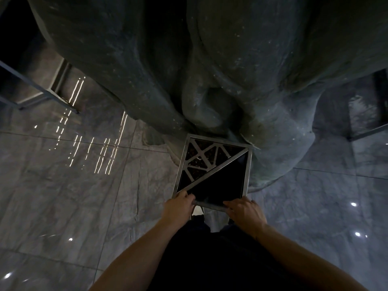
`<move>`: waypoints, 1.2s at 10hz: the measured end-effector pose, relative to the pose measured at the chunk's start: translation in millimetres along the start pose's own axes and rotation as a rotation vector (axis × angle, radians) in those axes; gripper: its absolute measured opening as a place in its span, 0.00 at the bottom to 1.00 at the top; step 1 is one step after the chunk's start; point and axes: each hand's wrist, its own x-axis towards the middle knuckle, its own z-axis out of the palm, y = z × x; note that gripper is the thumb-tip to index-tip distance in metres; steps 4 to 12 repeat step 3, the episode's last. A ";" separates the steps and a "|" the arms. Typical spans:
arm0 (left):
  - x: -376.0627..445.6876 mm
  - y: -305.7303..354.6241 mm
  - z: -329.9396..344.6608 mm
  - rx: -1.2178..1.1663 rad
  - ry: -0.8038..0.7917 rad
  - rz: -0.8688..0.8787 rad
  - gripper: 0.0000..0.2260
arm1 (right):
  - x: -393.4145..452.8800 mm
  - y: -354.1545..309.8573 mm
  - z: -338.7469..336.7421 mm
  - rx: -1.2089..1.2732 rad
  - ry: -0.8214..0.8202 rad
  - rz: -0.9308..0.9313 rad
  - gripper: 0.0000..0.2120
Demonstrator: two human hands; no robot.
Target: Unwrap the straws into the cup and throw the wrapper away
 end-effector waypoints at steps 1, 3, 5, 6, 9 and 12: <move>2.0 -2.6 -1.4 -0.015 -0.039 -0.029 0.18 | 1.8 -6.8 -0.3 0.007 -0.034 0.040 0.19; 5.3 -7.5 -2.2 -0.026 -0.015 -0.024 0.21 | 5.2 -13.1 2.6 0.045 -0.019 0.065 0.19; 5.3 -7.5 -2.2 -0.026 -0.015 -0.024 0.21 | 5.2 -13.1 2.6 0.045 -0.019 0.065 0.19; 5.3 -7.5 -2.2 -0.026 -0.015 -0.024 0.21 | 5.2 -13.1 2.6 0.045 -0.019 0.065 0.19; 5.3 -7.5 -2.2 -0.026 -0.015 -0.024 0.21 | 5.2 -13.1 2.6 0.045 -0.019 0.065 0.19; 5.3 -7.5 -2.2 -0.026 -0.015 -0.024 0.21 | 5.2 -13.1 2.6 0.045 -0.019 0.065 0.19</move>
